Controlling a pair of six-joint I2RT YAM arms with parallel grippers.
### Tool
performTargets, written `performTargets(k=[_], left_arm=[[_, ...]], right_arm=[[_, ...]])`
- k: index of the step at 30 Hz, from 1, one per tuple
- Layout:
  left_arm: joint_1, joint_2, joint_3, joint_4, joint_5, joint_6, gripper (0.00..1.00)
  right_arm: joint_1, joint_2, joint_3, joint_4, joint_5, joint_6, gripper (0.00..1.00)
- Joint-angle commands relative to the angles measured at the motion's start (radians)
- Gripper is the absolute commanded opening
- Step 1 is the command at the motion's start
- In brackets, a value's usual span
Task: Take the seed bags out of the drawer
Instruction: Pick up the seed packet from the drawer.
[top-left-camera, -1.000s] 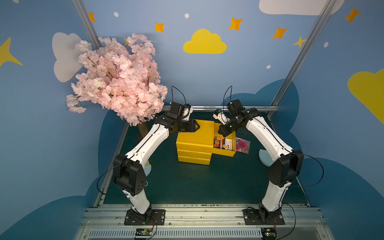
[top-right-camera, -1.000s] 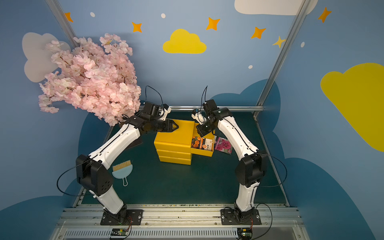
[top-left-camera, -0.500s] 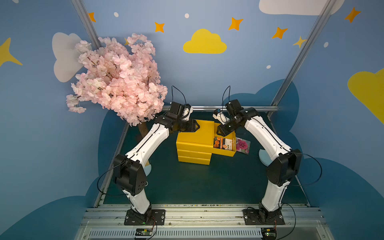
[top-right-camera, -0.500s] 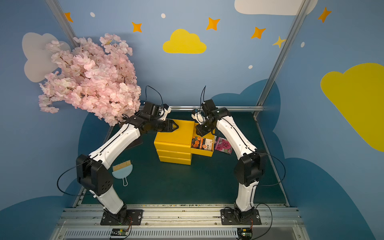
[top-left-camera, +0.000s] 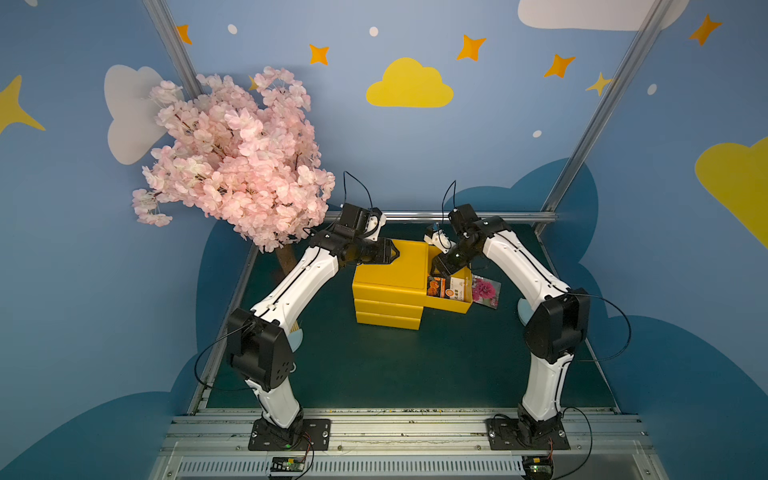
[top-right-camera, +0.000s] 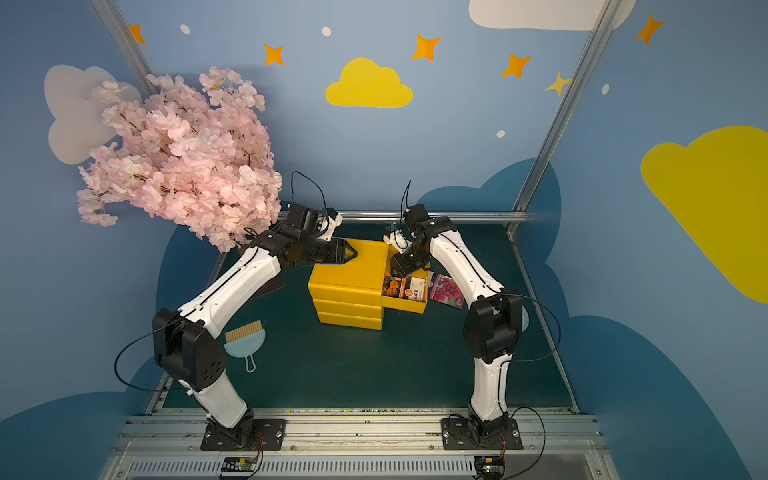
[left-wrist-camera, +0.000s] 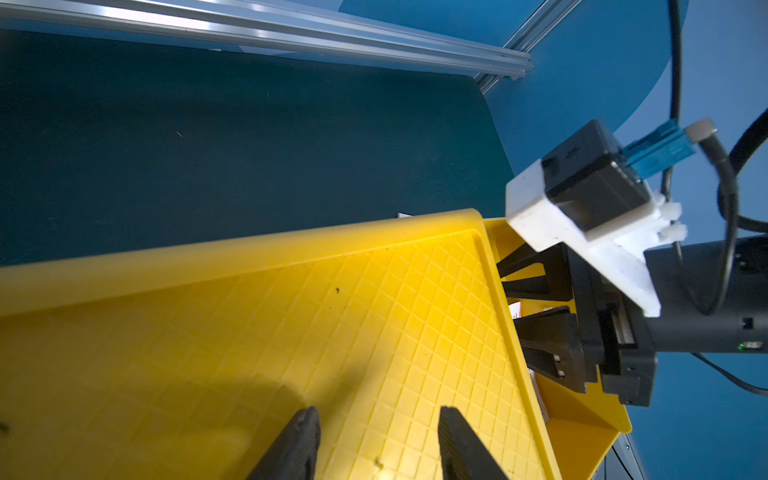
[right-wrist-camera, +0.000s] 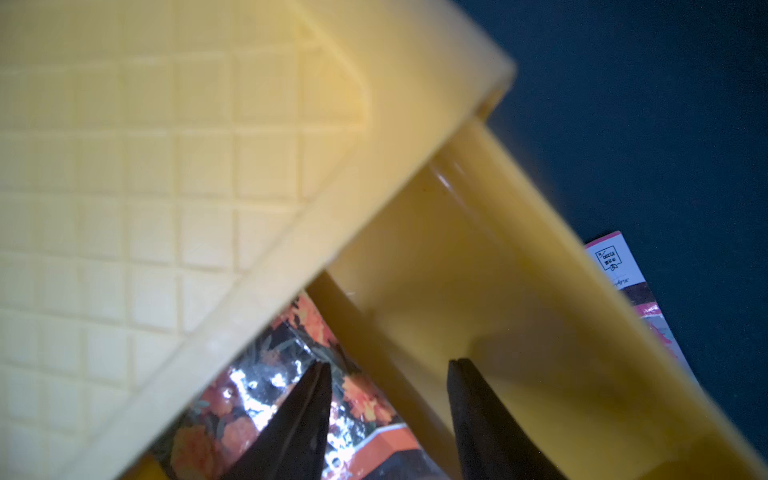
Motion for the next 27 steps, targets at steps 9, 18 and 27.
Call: performTargets(k=[9, 18, 27], left_arm=[[-0.002, 0.07, -0.036, -0.176, -0.017, 0.005, 0.52], [-0.002, 0.065, -0.037, -0.173, -0.016, 0.006, 0.52], [-0.002, 0.065, -0.04, -0.171, -0.015, 0.006, 0.52]], right_arm=[[0.009, 0.03, 0.035, -0.131, -0.091, -0.042, 0.4], [0.019, -0.01, 0.007, -0.151, -0.128, -0.043, 0.22], [0.036, -0.07, -0.026, -0.145, -0.106, -0.016, 0.0]])
